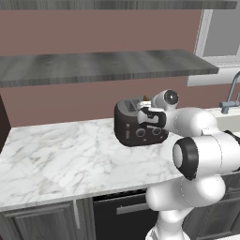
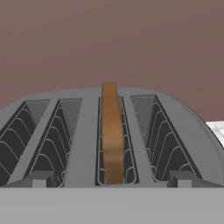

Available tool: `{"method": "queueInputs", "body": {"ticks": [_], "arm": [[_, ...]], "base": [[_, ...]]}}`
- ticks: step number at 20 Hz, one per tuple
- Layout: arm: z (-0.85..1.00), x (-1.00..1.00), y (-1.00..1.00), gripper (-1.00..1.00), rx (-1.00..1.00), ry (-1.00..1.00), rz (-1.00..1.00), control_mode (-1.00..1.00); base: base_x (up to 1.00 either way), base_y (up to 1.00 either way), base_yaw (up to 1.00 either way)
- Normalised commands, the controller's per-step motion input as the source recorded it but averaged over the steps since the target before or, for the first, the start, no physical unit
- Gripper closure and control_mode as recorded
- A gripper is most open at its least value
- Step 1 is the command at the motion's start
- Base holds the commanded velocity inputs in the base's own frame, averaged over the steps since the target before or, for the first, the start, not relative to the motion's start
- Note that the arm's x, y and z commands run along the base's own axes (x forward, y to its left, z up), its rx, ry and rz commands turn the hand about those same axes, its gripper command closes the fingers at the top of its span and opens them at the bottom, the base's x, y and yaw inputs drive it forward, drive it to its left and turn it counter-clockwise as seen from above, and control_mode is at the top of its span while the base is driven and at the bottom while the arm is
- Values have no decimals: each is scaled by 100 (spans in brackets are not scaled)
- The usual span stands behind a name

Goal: Start the toaster. Once the lever pops up, take the bread to the plate on the dining counter.

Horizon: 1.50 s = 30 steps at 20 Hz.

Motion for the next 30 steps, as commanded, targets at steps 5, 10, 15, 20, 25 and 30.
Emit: {"method": "queueInputs", "body": {"ticks": [5, 10, 15, 20, 25, 30], "arm": [[0, 0, 0, -100, 0, 0, 0, -100], [0, 0, 0, -100, 0, 0, 0, -100], [0, 0, 0, -100, 0, 0, 0, -100], [0, 0, 0, -100, 0, 0, 0, -100], [0, 0, 0, -100, 0, 0, 0, -100], [0, 0, 0, -100, 0, 0, 0, -100]], "base": [[0, 0, 0], [0, 0, 0], [0, 0, 0], [0, 0, 0], [0, 0, 0], [0, 0, 0]]}}
